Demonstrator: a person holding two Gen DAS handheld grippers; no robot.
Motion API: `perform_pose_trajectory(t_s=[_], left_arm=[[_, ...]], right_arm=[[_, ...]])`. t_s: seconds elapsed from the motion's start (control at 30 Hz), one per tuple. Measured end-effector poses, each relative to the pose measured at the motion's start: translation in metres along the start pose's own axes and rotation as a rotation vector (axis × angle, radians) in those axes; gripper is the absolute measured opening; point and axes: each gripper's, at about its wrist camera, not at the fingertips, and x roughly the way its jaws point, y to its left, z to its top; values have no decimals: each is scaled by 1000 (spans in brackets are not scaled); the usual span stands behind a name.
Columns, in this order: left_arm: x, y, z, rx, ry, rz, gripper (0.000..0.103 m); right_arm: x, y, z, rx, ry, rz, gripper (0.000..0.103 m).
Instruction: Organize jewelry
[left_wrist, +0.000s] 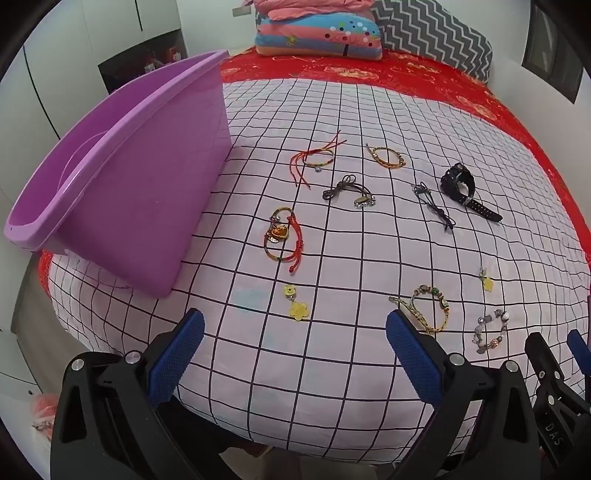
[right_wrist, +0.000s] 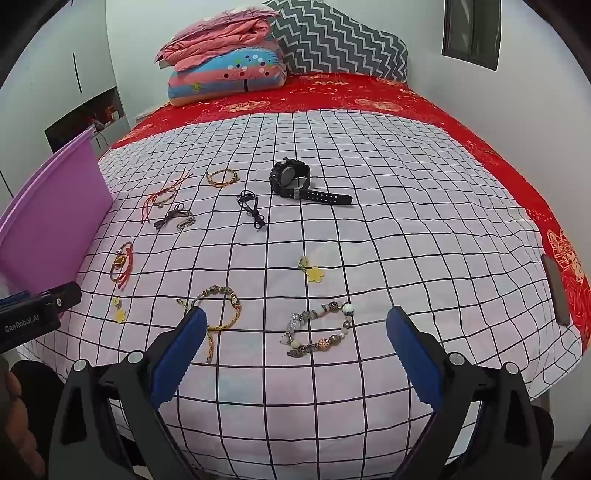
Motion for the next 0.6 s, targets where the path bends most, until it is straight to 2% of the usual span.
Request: perform_pose_trajectory(t_s=[0.6], left_arm=[[-1, 1, 0, -1, -2, -1, 97]], right_arm=[[5, 1, 0, -1, 1, 1, 93]])
